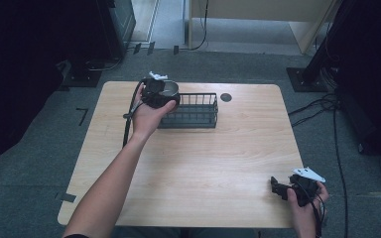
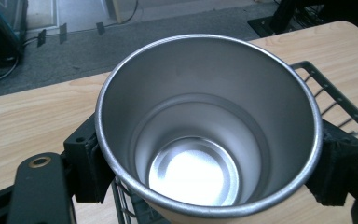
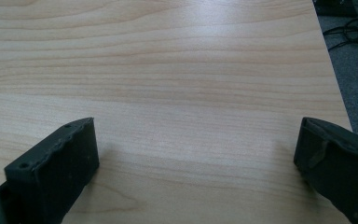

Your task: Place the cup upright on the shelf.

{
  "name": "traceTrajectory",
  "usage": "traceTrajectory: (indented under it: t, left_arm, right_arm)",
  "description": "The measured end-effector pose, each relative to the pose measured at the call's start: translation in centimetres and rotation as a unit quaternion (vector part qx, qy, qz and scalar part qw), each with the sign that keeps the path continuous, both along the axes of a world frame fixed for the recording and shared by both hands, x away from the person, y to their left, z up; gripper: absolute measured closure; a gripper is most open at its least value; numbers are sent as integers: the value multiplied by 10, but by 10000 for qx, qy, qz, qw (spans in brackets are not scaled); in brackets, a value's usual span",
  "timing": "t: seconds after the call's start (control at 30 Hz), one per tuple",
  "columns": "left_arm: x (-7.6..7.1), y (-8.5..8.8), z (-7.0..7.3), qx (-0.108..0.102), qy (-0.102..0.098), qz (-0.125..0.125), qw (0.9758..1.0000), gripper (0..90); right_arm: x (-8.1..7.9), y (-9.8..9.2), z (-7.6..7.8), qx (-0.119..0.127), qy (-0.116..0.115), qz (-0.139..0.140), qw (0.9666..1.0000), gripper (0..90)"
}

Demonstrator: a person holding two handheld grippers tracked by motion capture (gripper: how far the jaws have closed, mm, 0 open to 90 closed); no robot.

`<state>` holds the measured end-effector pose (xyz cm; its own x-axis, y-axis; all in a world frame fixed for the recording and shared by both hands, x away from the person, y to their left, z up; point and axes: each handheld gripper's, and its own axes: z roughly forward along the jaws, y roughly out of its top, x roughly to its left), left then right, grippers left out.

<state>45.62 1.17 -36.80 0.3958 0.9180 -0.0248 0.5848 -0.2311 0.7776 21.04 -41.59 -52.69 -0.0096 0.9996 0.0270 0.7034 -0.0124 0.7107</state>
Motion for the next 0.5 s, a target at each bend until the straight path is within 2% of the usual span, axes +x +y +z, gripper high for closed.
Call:
traceTrajectory:
  t: [0.33, 0.5]
  left_arm:
    - [15, -4, -8, 74, -10, 143, 9999, 191]
    - [20, -5, -16, 164, 84, 174, 9997, 191]
  right_arm:
    - [0, 0, 0, 1, 0, 0, 10000, 0]
    - [0, 0, 0, -1, -2, -1, 10000, 0]
